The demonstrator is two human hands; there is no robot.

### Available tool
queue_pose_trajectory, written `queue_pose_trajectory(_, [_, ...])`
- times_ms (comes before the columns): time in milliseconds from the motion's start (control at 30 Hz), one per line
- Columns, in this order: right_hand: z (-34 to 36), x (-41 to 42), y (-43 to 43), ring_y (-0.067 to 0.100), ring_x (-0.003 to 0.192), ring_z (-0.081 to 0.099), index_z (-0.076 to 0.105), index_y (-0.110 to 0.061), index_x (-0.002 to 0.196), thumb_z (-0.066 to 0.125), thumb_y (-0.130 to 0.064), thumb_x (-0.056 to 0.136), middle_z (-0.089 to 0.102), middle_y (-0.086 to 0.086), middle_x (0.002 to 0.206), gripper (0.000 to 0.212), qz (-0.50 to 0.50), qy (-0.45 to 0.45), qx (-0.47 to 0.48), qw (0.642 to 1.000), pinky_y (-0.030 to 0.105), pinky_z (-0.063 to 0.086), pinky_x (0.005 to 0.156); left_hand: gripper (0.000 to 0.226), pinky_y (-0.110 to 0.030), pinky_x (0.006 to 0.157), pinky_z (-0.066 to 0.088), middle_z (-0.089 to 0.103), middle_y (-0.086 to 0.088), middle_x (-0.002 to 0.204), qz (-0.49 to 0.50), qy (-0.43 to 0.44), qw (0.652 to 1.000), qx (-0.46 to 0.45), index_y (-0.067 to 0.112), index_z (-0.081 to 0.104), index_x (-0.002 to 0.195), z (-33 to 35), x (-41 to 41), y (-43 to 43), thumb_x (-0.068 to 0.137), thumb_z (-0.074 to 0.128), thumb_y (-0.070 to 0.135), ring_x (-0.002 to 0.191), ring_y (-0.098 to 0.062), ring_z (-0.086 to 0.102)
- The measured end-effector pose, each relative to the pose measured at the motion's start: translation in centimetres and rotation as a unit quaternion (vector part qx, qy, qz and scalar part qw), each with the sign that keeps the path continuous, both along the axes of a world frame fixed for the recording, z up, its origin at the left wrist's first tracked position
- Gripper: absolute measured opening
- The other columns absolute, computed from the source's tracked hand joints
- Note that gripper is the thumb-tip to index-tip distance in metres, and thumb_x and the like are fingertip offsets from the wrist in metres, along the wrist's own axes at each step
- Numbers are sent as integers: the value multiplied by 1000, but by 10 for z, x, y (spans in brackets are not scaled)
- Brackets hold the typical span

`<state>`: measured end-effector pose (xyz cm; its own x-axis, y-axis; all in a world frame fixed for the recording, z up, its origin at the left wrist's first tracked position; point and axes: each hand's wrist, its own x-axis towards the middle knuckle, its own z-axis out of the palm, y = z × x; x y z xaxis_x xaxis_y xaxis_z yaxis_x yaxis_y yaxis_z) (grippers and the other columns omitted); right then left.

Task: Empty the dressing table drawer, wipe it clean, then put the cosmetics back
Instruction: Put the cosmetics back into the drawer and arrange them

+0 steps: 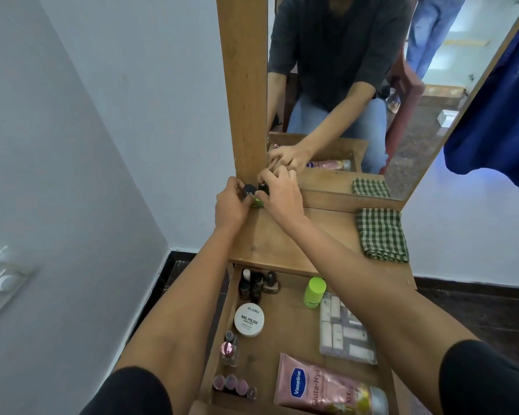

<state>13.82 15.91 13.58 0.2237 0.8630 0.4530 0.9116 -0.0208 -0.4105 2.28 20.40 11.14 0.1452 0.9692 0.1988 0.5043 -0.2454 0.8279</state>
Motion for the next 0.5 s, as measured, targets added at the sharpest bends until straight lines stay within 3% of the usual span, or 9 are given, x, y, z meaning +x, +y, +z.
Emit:
queue_pose_trajectory(67, [7,-5,2,24,95,42,55,-14,101,65,-16,84,57,6,97,19,8,-42,-14,999,33,41,69,19,-33,72,51,63,-4,93,2,-6,1000,-8,15,46,98,2,-1,-4,88,63,15,82,-22,61])
queue_pose_trajectory(133, [13,-6,4,25,95,43,53,-12,97,64,-15,85,60,4,90,17,31,-57,-42,997,37,43,68,17,-22,68,48,60,-4,98,12,-26,999,-16,13,46,101,4,-6,-10,91,59,13,83,-20,61])
queue_pose_trajectory(233, [20,-4,3,25,92,45,52,-13,93,65,-11,82,52,-2,79,17,68,4,-52,996,38,45,68,19,-8,60,41,60,-3,101,32,-69,997,-26,10,48,108,6,-16,-20,92,58,14,83,-15,62])
queue_pose_trajectory(333, [27,-2,-11,18,77,52,56,-13,91,67,-7,80,52,-5,77,17,91,90,2,992,29,42,63,22,-2,59,41,61,6,90,48,-105,993,-39,8,50,110,11,-26,-35,91,58,13,81,-4,61])
queue_pose_trajectory(400, [33,-2,-26,7,66,50,59,-11,94,67,-5,81,54,-4,79,17,113,153,21,982,21,42,60,26,-4,62,41,63,7,93,47,-132,989,-54,11,51,113,14,-32,-46,88,60,14,90,-8,61])
queue_pose_trajectory(500, [35,0,-52,2,63,49,61,-12,98,65,-5,83,56,-4,85,17,125,171,23,977,18,40,60,34,-14,71,44,66,-2,104,16,-143,987,-76,24,48,122,16,-41,-65,90,59,22,97,-12,59])
